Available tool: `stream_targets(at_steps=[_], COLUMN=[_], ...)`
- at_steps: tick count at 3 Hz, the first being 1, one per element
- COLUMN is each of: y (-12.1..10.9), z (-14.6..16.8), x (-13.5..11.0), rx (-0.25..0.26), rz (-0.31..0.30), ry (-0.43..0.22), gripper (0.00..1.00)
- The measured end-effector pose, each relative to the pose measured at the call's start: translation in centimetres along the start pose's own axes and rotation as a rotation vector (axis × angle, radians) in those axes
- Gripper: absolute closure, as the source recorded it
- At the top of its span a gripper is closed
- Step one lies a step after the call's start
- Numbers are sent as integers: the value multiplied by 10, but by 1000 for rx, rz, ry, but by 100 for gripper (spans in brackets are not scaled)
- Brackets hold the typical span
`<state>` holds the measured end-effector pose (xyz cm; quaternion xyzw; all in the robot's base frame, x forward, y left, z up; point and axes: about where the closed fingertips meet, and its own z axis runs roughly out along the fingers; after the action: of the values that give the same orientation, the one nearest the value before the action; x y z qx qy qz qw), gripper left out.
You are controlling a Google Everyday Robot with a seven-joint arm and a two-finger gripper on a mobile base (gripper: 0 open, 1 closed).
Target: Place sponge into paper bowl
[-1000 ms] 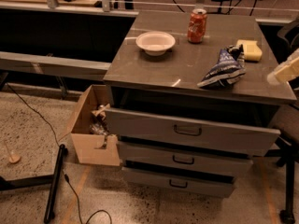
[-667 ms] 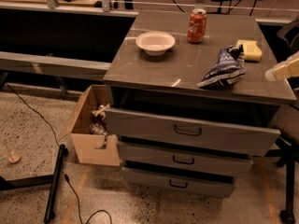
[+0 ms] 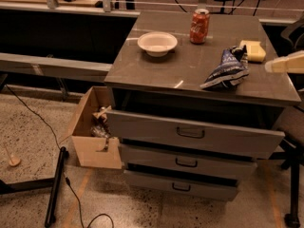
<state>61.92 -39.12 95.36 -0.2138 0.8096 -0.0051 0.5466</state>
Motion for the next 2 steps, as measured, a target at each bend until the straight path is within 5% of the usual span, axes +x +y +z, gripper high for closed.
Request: stream_targets(at_steps=[2], y=[0], z=[29], x=[11], rx=[28], rz=[60], ry=[6], gripper=[0])
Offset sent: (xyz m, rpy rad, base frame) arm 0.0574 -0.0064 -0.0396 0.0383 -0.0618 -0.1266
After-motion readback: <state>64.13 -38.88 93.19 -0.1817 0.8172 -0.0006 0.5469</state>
